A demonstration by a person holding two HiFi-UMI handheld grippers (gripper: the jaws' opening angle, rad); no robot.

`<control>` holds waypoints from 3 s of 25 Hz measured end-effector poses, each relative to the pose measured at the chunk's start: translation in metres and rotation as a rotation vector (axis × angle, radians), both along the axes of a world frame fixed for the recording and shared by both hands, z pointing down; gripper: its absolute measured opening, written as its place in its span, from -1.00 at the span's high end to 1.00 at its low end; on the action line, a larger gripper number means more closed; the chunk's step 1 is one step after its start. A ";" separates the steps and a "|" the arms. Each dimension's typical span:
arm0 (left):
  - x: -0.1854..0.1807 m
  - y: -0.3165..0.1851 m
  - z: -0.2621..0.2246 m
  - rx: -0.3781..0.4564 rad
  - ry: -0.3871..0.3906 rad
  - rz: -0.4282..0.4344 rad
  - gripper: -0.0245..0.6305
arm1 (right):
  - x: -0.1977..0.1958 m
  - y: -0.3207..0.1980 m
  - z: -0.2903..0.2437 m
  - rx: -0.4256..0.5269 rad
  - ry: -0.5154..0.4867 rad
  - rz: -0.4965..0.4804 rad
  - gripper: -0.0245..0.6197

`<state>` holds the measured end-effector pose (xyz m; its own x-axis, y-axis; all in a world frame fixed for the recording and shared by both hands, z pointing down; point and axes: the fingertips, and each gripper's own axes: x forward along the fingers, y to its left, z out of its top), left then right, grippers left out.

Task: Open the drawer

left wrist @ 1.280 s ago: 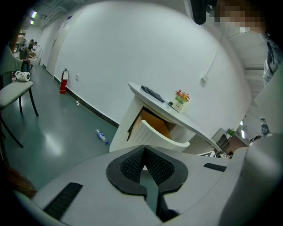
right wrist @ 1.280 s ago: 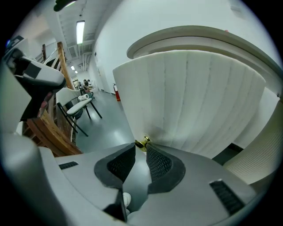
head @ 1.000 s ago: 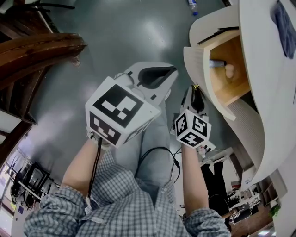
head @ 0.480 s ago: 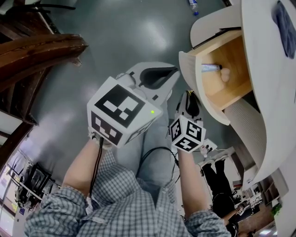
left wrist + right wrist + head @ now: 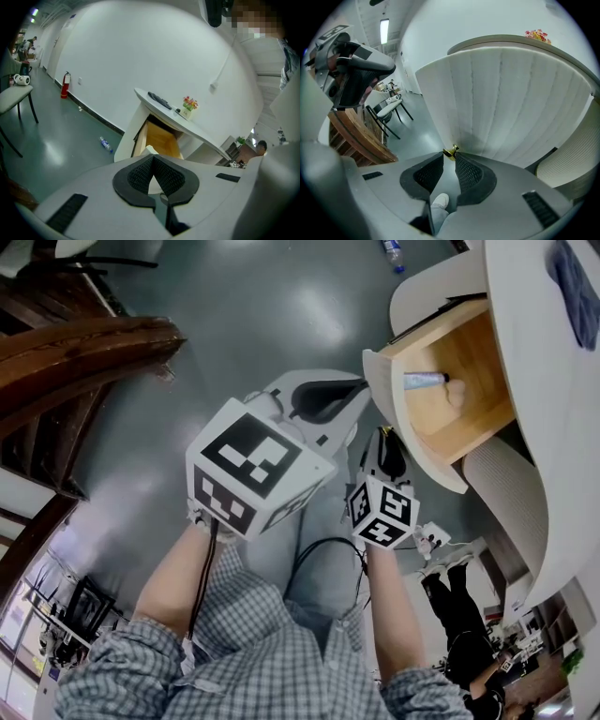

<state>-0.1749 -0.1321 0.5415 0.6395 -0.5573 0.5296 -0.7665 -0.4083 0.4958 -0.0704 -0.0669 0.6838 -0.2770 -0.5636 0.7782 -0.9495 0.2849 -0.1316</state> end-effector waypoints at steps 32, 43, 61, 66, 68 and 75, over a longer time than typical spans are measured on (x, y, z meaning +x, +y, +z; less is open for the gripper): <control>0.042 0.007 -0.117 0.012 0.011 0.143 0.92 | 0.036 0.008 -0.153 0.066 -0.141 0.002 0.90; 0.050 0.001 -0.178 0.058 -0.004 0.130 0.92 | 0.077 -0.043 -0.243 0.242 -0.142 0.073 0.90; 0.064 -0.027 -0.267 0.230 -0.018 0.142 0.92 | 0.121 -0.084 -0.387 0.553 -0.131 0.119 0.90; 0.071 -0.029 -0.274 0.251 -0.022 0.159 0.92 | 0.121 -0.088 -0.398 0.582 -0.138 0.116 0.90; 0.076 -0.031 -0.275 0.256 -0.021 0.165 0.92 | 0.119 -0.094 -0.403 0.599 -0.149 0.110 0.90; 0.078 -0.031 -0.281 0.273 -0.001 0.171 0.92 | 0.102 -0.103 -0.417 0.642 -0.178 0.063 0.90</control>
<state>-0.0973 -0.1627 0.2604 0.7355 -0.5634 0.3763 -0.6758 -0.6490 0.3493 0.0317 -0.1700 0.2669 -0.3213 -0.9191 0.2281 -0.9465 0.3035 -0.1101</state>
